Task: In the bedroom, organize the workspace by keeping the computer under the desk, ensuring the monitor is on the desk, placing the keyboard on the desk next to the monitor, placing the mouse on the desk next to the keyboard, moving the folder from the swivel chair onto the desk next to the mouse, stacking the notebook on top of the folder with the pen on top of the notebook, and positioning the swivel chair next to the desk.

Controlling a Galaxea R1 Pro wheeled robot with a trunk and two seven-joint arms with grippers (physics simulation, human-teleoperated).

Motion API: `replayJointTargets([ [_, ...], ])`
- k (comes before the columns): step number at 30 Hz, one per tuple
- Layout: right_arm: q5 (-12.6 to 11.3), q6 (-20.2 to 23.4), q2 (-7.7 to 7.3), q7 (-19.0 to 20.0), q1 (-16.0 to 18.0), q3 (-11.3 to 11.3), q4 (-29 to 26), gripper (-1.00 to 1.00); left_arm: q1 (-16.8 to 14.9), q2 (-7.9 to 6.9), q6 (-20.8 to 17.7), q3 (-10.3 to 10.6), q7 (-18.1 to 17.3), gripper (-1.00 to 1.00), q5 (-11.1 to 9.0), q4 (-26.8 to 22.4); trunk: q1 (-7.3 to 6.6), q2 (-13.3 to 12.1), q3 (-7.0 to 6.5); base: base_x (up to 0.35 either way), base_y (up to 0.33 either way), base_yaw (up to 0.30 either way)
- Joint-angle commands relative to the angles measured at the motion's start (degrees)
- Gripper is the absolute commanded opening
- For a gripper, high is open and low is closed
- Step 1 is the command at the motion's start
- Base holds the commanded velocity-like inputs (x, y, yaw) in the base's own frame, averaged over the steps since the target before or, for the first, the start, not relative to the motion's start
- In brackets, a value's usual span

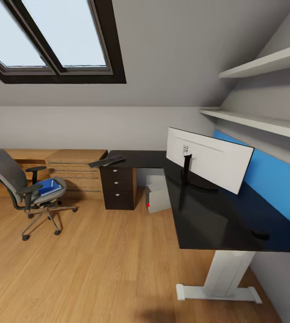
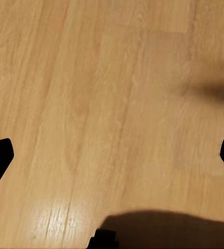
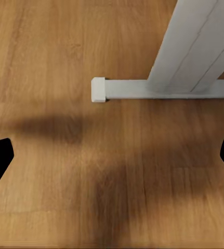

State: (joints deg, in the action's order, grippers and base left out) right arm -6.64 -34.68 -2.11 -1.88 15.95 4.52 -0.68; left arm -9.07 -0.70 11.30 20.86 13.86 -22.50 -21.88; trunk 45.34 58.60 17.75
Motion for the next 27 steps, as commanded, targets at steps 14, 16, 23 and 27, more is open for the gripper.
replayJointTargets([
  [14, -0.78, 0.15, -0.11, 0.85, 0.05, 0.46, 0.14, 1.00, -0.05, -0.03, 0.29, 0.49, 0.38, 1.00, -0.41, -0.04, -3.08, -5.59, -3.24, 0.000, 0.000, -0.220],
  [16, -0.74, 0.13, -0.14, 0.84, 0.05, 0.45, 0.13, 1.00, -0.05, -0.02, 0.29, 0.49, 0.38, 1.00, -0.38, -0.05, -3.52, -6.39, -3.70, 0.000, 0.000, -0.220],
  [23, -0.53, 0.14, -0.15, 0.90, 0.05, 0.48, 0.35, 1.00, -0.04, -0.01, 0.25, 0.49, 0.38, 1.00, -0.36, -0.01, -5.06, -9.20, -5.10, 0.000, 0.000, -0.247],
  [27, -0.48, 0.08, -0.24, 0.91, 0.05, 0.49, 1.30, 1.00, -0.06, -0.05, 0.26, 0.49, 0.38, 1.00, -0.37, -0.04, -5.93, -10.80, -5.83, 0.000, 0.000, -0.266],
])
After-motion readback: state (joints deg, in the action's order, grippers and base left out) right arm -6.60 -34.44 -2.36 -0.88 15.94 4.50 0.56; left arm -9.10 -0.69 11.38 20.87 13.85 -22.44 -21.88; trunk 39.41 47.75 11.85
